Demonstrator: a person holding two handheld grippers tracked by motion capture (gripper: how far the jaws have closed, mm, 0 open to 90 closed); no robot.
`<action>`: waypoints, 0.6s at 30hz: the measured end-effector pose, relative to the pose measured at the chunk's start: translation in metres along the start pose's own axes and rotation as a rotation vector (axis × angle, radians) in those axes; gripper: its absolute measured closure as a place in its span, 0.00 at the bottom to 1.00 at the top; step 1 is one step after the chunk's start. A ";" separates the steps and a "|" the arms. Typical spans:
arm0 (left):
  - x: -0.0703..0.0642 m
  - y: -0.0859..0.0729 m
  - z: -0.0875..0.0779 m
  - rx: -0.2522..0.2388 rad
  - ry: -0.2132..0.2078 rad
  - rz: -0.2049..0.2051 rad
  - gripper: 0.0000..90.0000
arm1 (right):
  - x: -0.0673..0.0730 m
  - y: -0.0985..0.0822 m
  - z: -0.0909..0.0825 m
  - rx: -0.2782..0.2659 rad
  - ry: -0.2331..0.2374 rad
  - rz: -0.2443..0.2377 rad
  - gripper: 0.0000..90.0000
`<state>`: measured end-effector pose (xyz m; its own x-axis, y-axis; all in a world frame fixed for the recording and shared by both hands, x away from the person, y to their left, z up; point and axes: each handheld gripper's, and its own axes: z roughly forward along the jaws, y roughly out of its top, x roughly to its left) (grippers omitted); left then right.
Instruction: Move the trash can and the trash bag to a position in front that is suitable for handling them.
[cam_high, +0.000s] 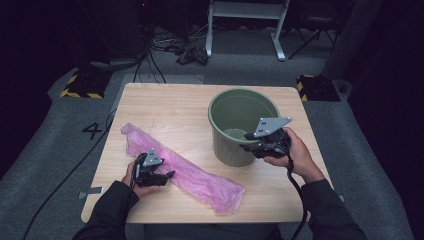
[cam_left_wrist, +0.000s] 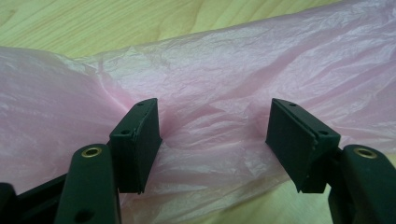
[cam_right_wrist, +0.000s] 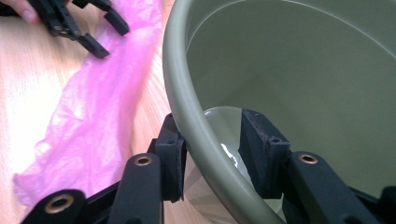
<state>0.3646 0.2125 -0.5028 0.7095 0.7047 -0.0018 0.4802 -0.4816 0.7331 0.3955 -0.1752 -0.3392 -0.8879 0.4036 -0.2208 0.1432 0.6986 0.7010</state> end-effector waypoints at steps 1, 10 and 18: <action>-0.001 0.000 -0.001 0.003 0.000 0.008 0.37 | 0.000 -0.001 0.000 0.001 -0.005 0.005 0.68; -0.014 0.005 0.001 0.037 -0.002 0.069 0.20 | 0.011 -0.021 -0.014 -0.109 -0.194 0.066 0.28; -0.022 0.008 -0.001 0.025 -0.028 0.121 0.18 | 0.024 -0.046 -0.055 -0.229 -0.259 0.125 0.28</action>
<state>0.3519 0.1934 -0.4959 0.7770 0.6260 0.0663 0.4028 -0.5754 0.7118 0.3440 -0.2300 -0.3390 -0.7253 0.6345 -0.2673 0.1165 0.4957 0.8606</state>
